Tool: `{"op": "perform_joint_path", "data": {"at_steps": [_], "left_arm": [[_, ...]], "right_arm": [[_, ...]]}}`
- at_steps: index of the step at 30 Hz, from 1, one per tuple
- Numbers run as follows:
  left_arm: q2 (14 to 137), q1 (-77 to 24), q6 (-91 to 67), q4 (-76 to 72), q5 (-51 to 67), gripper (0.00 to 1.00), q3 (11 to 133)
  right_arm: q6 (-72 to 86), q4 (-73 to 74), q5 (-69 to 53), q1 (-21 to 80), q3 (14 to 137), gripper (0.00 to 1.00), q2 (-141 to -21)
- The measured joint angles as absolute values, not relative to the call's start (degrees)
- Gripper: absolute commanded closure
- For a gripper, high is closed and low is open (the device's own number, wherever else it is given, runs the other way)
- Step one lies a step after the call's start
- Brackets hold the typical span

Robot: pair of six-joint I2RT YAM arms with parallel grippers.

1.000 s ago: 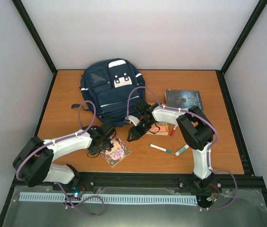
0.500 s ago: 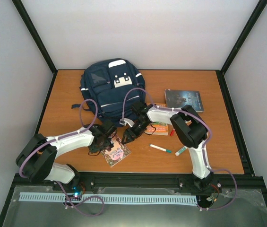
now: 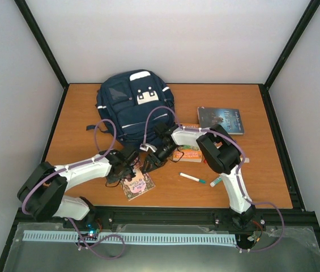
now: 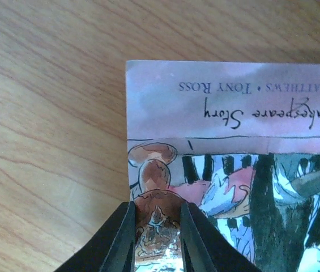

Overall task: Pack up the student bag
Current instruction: Pick up the book from the center of the board.

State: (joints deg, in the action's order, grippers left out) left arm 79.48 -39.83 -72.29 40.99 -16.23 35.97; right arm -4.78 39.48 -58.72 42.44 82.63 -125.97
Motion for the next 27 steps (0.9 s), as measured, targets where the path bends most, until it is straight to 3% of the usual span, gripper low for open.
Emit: {"op": "perform_joint_path", "data": {"at_steps": [9,22,27], "left_arm": [[77.6,-39.9,-73.8,37.2,-19.4,0.78,33.3],[74.1,-40.0,-77.0,32.5,-22.7,0.78,29.1],[73.8,-40.0,-77.6,32.1,-22.9,0.78,28.8]], "right_arm": [[1.6,35.3,-61.9,42.5,80.9,0.41,-126.0],[15.2,25.9,-59.3,43.3,77.9,0.57,-121.7],[17.0,21.8,-60.4,43.5,77.9,0.59,-119.0]]}}
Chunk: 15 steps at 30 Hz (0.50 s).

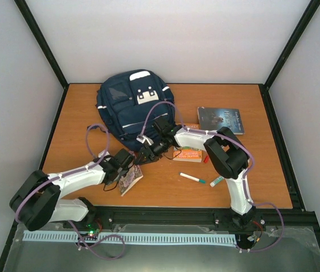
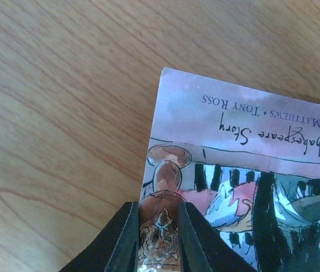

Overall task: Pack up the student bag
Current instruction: Pick up the book from the center of the board.

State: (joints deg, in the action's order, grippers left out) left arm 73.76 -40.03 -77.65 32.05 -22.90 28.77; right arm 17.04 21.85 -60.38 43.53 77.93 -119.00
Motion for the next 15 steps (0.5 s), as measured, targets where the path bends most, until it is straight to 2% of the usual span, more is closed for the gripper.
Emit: {"op": "perform_joint_path", "data": {"at_steps": [9,12,14,15], "left_arm": [[69.8,-40.4,-78.7,28.2,-21.3,0.78,26.2],[69.2,-40.4,-79.1,27.6,-21.1,0.78,25.8],[69.3,-40.4,-79.3,27.2,-20.8,0.73,25.8],[69.3,-40.4,-79.4,27.0,-20.6,0.67,25.8]], "right_arm": [[18.0,21.5,-57.1,46.5,80.8,0.64,-123.7],[18.1,22.3,-56.1,47.3,80.9,0.71,-125.4],[18.1,23.0,-55.5,47.3,80.9,0.75,-125.9],[18.1,23.3,-55.0,47.3,80.9,0.76,-126.0]]}}
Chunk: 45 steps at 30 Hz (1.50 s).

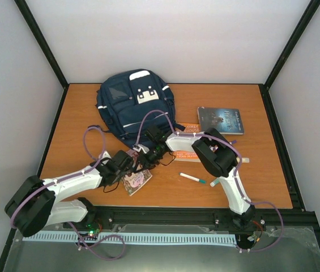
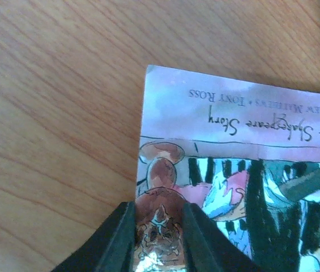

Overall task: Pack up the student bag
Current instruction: Pick up the book from the center of the board.

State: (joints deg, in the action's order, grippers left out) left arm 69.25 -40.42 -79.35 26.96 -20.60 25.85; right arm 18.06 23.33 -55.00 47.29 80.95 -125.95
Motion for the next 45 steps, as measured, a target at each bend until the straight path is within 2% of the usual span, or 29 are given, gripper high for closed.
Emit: {"op": "perform_joint_path", "data": {"at_steps": [3,8,13,15,19,24,30,38,45], "left_arm": [[69.2,-40.6,-79.7,25.6,-19.9,0.55,26.0],[67.2,-40.8,-79.5,25.8,-17.3,0.49,26.0],[62.7,-41.3,-77.6,30.7,-13.3,0.25,25.9],[60.7,-41.3,-75.1,34.0,-12.1,0.18,26.2],[57.8,-41.3,-66.2,39.2,-10.1,0.13,30.3],[51.9,-41.4,-52.7,39.2,-4.7,0.15,37.0],[45.7,-41.4,-39.6,33.9,6.2,0.16,38.0],[48.9,-41.4,-26.4,29.0,25.0,0.18,42.4],[53.3,-41.4,-19.6,28.4,34.2,0.37,46.9]], "right_arm": [[17.9,23.9,-53.8,47.3,80.9,0.82,-126.0],[16.4,25.3,-50.9,47.3,79.4,0.94,-123.5],[12.8,27.6,-47.9,47.3,75.6,0.97,-116.6],[9.8,28.9,-46.9,47.3,74.1,0.97,-113.4],[0.8,33.1,-44.7,47.2,73.6,0.97,-108.5],[-10.6,38.4,-43.9,46.4,70.0,0.97,-103.4],[-27.7,47.7,-43.7,44.6,66.9,0.97,-94.6],[-46.3,59.2,-39.3,42.2,70.8,0.97,-84.4],[-50.6,64.5,-37.6,42.2,71.5,0.97,-84.7]]}}
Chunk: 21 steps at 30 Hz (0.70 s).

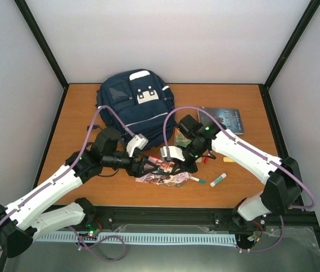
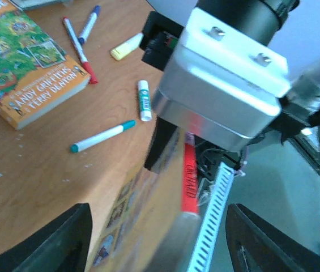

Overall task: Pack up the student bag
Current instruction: Pick up the book from the center of the board.

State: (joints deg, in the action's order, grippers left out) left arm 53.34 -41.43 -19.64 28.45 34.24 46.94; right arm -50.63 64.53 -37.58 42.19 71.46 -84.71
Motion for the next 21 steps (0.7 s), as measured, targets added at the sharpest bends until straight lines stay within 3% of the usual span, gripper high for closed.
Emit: {"op": "perform_joint_path", "data": {"at_steps": [4,11,21], "left_arm": [[53.4,-41.5,-16.7,30.3,37.3,0.54,47.7],[54.1,-41.5,-13.5,33.5,41.3,0.63,48.5],[62.5,-41.5,-12.3,35.0,44.5,0.99,52.1]], "right_arm": [[-51.0,65.9,-37.3,42.2,71.6,0.97,-85.3],[-51.0,66.9,-37.3,42.2,71.6,0.97,-85.5],[-53.2,70.3,-38.2,41.7,72.6,0.95,-86.6]]}}
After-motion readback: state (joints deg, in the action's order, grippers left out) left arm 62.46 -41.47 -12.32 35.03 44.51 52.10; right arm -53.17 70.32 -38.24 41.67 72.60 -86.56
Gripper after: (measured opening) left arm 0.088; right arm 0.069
